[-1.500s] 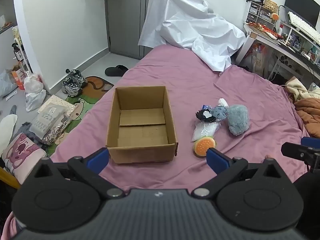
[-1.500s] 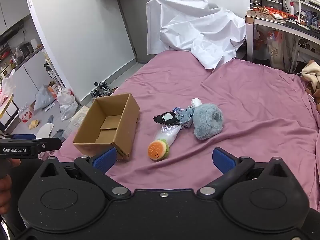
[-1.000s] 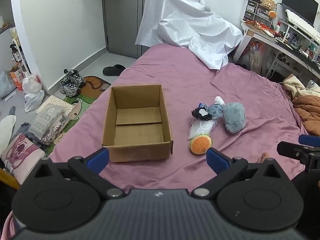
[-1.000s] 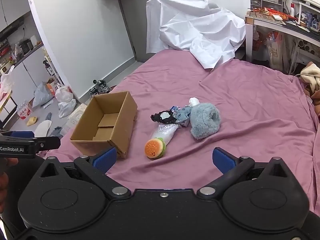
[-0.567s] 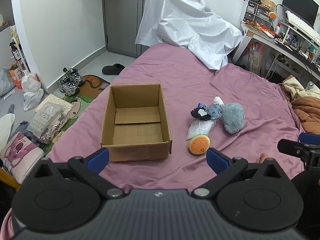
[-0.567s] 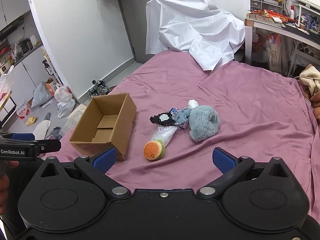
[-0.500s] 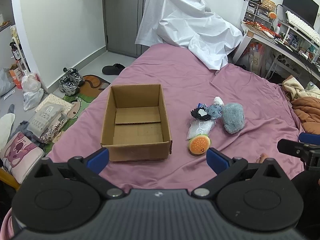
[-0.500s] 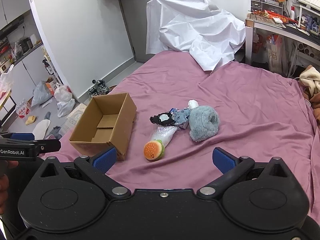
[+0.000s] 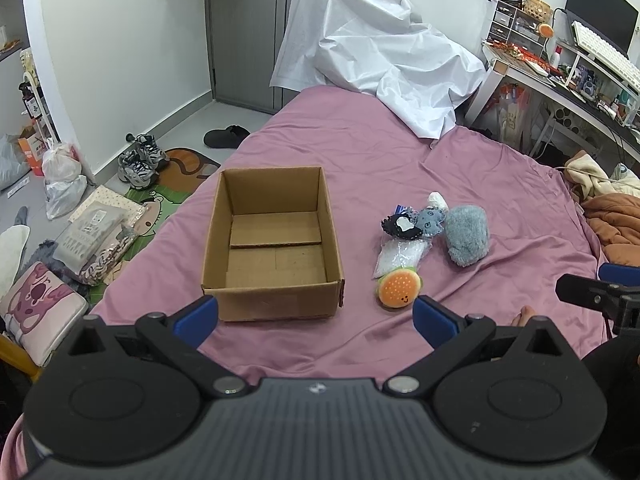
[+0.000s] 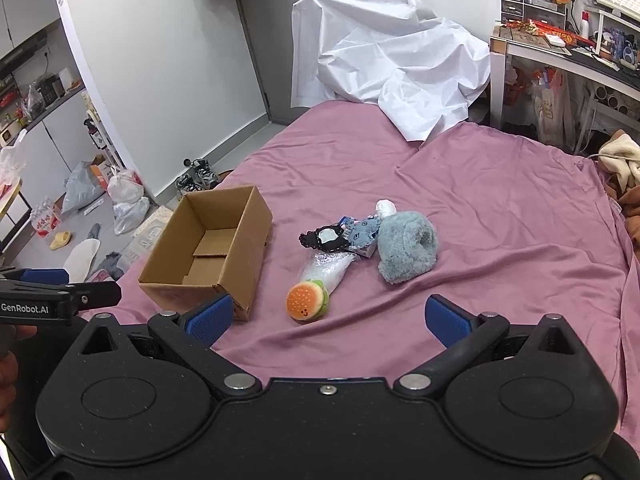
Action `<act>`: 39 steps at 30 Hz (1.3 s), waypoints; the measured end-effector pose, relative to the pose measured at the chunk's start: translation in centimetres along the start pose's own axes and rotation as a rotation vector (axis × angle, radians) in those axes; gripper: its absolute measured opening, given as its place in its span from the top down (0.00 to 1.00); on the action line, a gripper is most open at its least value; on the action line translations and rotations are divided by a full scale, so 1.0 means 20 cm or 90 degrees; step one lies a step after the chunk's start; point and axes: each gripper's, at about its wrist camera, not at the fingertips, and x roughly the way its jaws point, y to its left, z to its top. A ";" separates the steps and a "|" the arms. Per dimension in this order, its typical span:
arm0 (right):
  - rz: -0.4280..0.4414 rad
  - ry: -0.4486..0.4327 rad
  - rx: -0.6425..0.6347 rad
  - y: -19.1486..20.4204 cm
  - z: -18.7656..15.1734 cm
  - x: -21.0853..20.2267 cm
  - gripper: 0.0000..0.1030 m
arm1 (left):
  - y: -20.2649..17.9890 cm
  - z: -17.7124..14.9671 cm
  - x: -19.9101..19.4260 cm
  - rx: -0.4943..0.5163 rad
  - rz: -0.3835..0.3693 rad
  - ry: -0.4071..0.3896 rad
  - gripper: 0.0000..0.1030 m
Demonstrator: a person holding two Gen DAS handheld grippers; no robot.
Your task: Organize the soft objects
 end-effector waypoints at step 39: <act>-0.009 0.003 -0.003 -0.02 0.02 0.05 0.00 | -0.03 0.05 0.04 0.003 0.007 0.001 0.00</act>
